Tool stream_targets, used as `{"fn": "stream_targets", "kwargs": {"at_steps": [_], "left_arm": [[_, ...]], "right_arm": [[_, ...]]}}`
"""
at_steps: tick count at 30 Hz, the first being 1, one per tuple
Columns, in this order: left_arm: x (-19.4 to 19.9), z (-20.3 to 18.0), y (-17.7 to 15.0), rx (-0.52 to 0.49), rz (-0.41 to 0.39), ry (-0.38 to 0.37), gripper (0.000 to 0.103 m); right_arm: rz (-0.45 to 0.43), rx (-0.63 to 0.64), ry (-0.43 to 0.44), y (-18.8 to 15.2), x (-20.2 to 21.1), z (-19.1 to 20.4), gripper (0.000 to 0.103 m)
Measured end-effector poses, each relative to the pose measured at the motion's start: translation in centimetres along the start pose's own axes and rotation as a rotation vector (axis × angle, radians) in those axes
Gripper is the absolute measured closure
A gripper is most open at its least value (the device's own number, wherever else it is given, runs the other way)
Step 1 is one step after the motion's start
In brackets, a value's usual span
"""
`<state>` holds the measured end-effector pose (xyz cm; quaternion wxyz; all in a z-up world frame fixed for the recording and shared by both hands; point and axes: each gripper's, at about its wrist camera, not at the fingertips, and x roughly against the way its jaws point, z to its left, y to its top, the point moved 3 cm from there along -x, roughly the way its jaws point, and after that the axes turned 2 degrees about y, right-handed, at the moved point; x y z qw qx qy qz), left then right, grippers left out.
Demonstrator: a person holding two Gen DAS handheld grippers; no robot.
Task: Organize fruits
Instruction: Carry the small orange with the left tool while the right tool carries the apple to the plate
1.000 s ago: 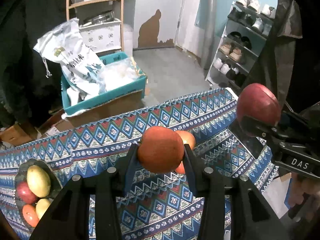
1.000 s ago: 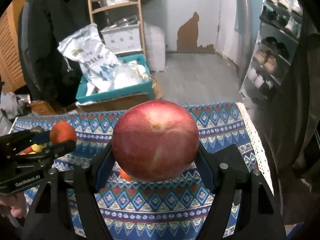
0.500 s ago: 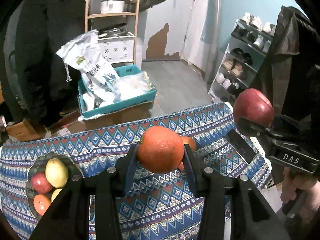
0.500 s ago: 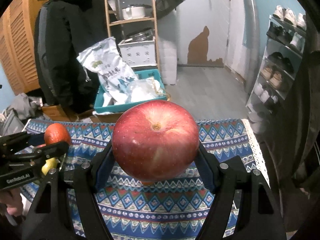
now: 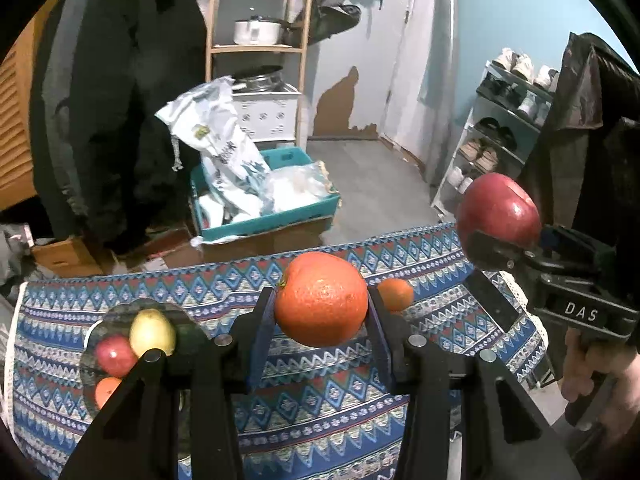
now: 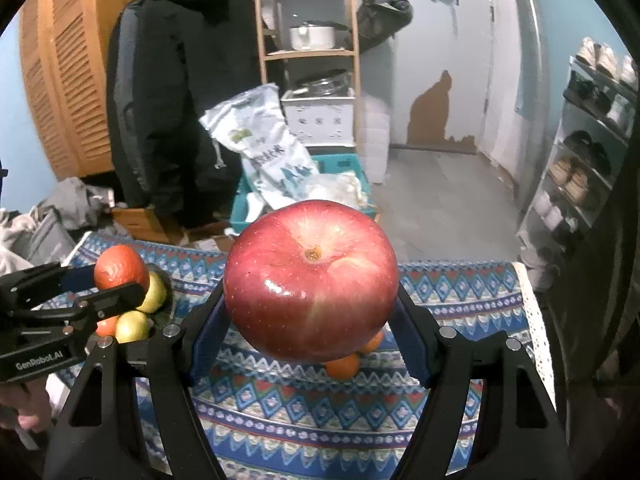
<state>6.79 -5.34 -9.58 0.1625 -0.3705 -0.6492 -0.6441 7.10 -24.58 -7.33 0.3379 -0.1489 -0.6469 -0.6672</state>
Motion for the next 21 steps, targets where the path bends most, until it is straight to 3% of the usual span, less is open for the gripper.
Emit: {"fn": "stream_targets", "kwargs": {"at_steps": [10, 21], "left_arm": [[1.3, 4.4, -1.0, 0.077, -0.01, 0.043, 0.058], [1.9, 10.8, -3.8, 0.189, 0.016, 0.118, 0.058]], "right_arm": [[0.007, 0.045, 0.053, 1.0, -1.2, 3.7, 0.029], [0.054, 0.081, 0.129, 1.4, -5.1, 8.8, 0.029]]}}
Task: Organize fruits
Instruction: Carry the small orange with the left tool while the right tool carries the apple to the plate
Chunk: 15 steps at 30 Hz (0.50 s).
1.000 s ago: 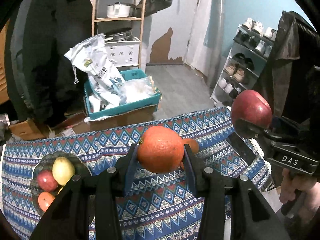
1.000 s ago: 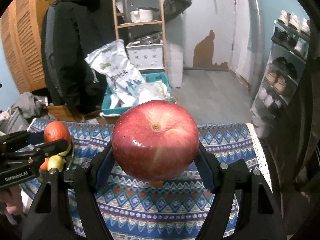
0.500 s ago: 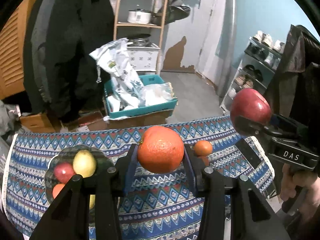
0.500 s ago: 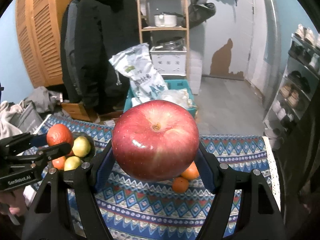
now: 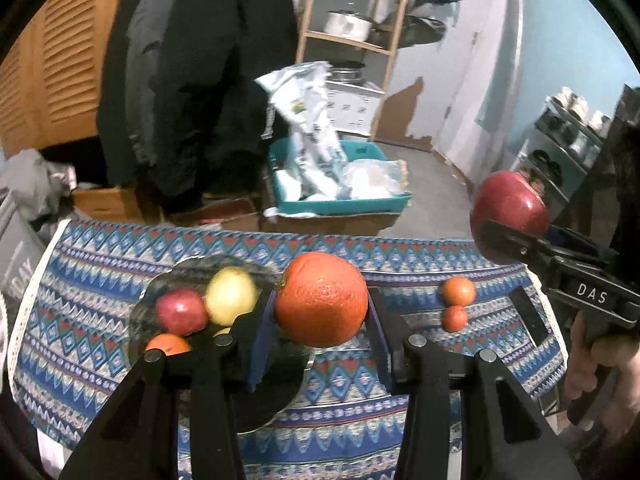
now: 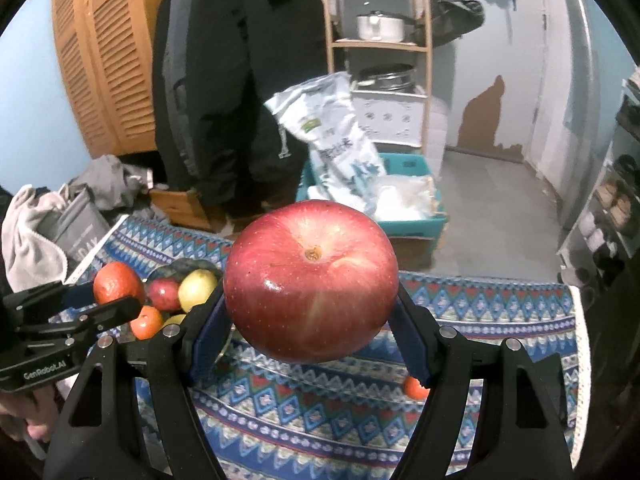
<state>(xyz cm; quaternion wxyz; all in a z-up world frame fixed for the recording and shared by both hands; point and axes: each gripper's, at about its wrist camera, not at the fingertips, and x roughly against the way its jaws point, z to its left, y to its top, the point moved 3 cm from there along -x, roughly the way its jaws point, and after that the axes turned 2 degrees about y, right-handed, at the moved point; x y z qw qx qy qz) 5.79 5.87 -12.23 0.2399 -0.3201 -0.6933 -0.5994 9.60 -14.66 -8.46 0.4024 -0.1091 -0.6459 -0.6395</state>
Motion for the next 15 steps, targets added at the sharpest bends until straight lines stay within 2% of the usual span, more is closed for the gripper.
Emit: {"fn": "stream_targets", "kwargs": {"at_steps": [5, 15], "left_arm": [[0.0, 3.2, -0.6, 0.047, 0.004, 0.039, 0.058], [-1.5, 8.7, -3.1, 0.152, 0.072, 0.093, 0.058]], "right_arm": [[0.021, 0.022, 0.029, 0.4, -1.9, 2.2, 0.029], [0.088, 0.067, 0.081, 0.1, -6.1, 6.2, 0.029]]}}
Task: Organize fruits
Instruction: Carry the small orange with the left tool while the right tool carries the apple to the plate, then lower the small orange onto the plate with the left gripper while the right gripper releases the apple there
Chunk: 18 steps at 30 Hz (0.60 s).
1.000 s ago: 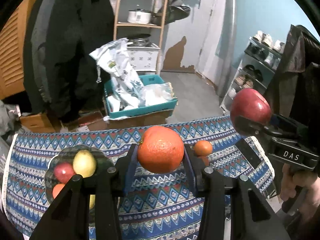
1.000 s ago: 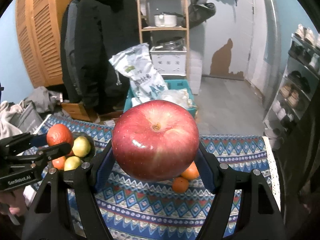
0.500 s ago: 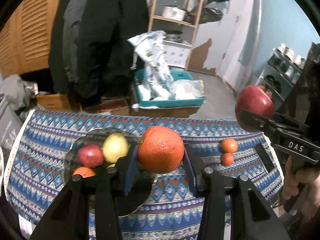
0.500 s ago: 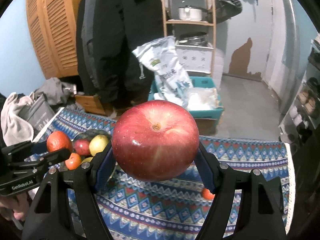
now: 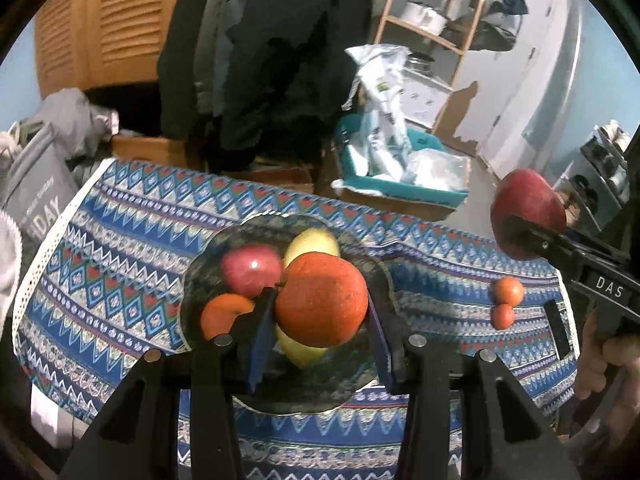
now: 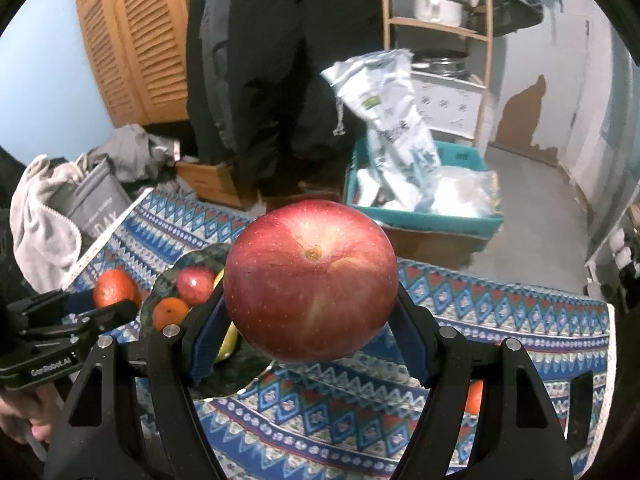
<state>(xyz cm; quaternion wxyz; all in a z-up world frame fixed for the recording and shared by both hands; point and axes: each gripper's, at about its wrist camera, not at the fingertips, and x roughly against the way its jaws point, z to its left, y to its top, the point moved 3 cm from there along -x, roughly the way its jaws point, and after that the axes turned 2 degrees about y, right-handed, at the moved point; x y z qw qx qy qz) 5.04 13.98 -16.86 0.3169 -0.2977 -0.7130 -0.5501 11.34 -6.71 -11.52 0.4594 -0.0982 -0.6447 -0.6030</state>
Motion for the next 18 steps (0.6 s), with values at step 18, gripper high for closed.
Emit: {"fn": "stream_targets", "kwargs": {"at_steps": [18], "left_arm": [[-5.6, 3.8, -3.4, 0.019, 0.152, 0.088, 0.058]], "right_arm": [[0.185, 0.07, 0.064, -2.5, -9.5, 4.5, 0.029]]}}
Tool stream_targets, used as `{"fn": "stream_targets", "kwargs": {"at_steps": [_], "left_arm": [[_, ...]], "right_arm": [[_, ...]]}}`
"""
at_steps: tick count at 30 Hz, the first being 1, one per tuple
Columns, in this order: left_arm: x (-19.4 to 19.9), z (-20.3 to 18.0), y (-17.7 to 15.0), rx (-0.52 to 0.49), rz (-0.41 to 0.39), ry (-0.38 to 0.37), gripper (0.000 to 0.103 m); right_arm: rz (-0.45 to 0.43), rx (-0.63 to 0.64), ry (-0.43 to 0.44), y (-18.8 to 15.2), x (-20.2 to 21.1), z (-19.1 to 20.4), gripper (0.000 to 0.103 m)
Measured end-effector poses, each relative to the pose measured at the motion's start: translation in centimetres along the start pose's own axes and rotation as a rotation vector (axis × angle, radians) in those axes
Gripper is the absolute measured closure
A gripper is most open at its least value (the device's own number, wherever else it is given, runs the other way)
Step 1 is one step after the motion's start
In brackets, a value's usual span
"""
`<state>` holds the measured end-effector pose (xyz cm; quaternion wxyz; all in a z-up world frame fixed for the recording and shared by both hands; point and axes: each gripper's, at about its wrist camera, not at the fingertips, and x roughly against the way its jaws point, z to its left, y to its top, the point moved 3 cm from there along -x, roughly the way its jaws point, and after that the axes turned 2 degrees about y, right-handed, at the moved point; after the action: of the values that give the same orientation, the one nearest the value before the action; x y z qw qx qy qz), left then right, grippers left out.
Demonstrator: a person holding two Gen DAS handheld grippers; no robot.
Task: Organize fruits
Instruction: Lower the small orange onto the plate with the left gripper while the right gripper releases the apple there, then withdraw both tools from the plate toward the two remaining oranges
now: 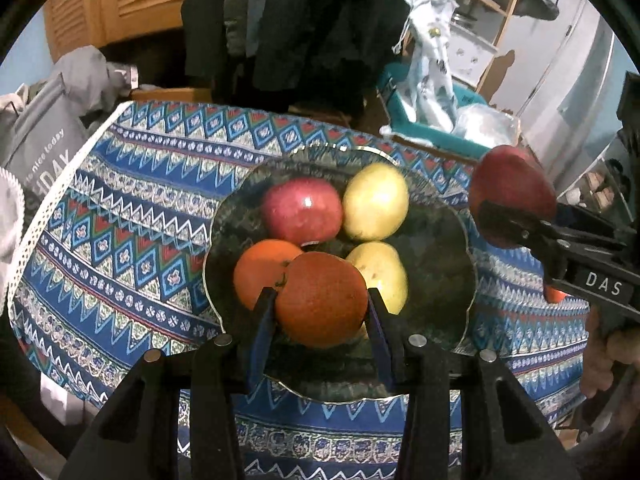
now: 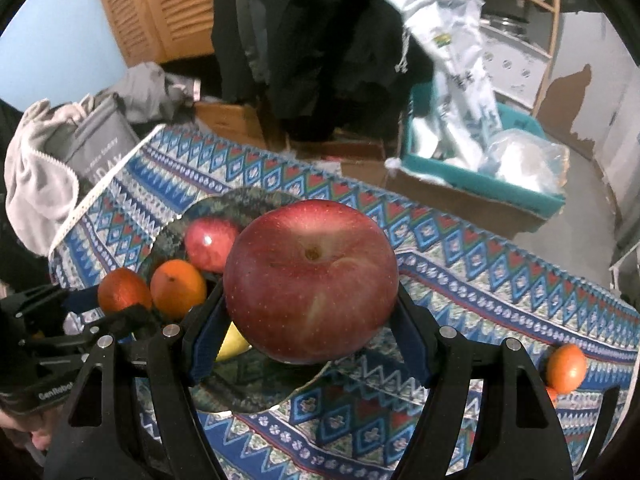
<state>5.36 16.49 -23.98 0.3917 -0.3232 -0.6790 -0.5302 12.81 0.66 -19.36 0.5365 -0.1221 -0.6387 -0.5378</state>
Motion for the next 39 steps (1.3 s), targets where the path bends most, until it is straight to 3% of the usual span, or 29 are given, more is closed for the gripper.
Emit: {"fn": "stream_targets", "kwargs": {"at_steps": [19, 26, 32, 39], "left_arm": [[-3.4, 0.4, -1.4, 0.009, 0.107, 0.024, 0.058], [-3.0, 0.3, -1.3, 0.004, 0.086, 0.031, 0.043], [-2.7, 0.0, -1.2, -0.004, 0.082, 0.03, 0.043], [-0.6, -1.2, -0.3, -0.032, 0.021, 0.021, 0.043]], "right_arm": [[0.143, 0.047, 0.002, -2.0, -5.1, 0.7, 0.028], [0.171, 0.06, -0.008, -2.5, -5.9, 0.8, 0.026], [0.074, 0.054, 0.007, -0.9, -3.6, 1.0, 0.026], [-0.003, 0.012, 0.001, 0.8, -0.5, 0.2, 0.025]]}}
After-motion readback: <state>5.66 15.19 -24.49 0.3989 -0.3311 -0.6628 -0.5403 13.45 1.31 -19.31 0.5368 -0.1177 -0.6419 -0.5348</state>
